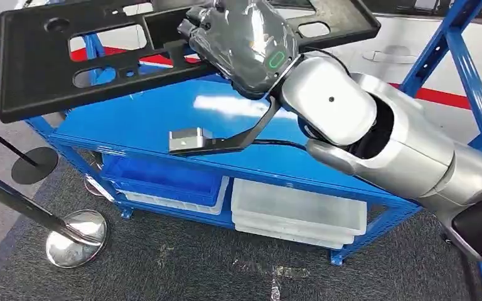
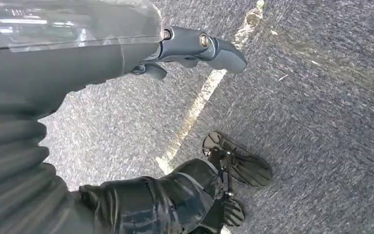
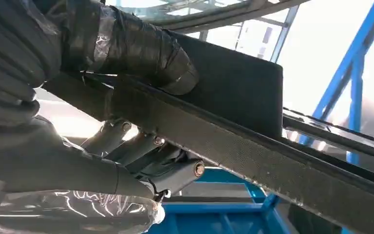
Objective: Take the parts from the cabinet and place them on the table.
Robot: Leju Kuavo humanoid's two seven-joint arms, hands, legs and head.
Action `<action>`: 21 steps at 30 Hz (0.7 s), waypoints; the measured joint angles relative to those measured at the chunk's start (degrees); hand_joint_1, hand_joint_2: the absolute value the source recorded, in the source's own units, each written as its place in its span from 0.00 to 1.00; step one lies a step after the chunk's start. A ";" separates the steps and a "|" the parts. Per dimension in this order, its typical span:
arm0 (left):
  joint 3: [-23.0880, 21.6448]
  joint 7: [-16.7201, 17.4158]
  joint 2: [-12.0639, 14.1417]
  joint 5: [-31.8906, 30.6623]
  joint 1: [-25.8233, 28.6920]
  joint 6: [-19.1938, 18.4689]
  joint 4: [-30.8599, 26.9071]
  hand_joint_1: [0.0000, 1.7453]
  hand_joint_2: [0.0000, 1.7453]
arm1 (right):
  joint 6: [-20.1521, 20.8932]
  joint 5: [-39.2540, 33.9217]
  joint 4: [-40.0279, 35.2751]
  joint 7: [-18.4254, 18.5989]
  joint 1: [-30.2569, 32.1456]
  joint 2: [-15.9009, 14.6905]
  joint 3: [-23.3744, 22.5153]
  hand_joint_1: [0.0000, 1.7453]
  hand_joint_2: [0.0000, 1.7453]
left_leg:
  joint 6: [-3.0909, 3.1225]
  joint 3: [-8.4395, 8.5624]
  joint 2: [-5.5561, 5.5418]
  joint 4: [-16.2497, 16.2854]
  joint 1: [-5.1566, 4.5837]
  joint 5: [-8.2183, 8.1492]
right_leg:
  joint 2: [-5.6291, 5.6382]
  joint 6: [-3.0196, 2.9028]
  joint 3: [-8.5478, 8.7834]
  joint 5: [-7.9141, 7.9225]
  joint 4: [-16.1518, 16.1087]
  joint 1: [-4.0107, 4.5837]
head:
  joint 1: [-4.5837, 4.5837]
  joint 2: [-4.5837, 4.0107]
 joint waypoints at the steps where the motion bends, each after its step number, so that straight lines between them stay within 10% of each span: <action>1: -0.02 0.00 0.00 0.00 0.01 -0.07 0.00 0.00 1.00 | 0.04 -0.19 -0.22 0.09 0.06 -0.07 0.00 1.00 1.00 | 0.00 0.00 0.00 -0.01 0.00 0.00 | 0.00 0.00 0.00 0.00 0.00 0.00 | -0.02 0.00; 21: -0.11 -0.11 -0.02 0.15 -0.04 1.55 0.00 0.00 1.00 | 0.55 -3.56 -3.06 0.98 2.63 -2.45 -0.02 1.00 1.00 | 0.00 0.01 0.00 -0.02 0.00 0.00 | 0.01 0.00 0.00 0.00 0.00 0.00 | -0.02 0.00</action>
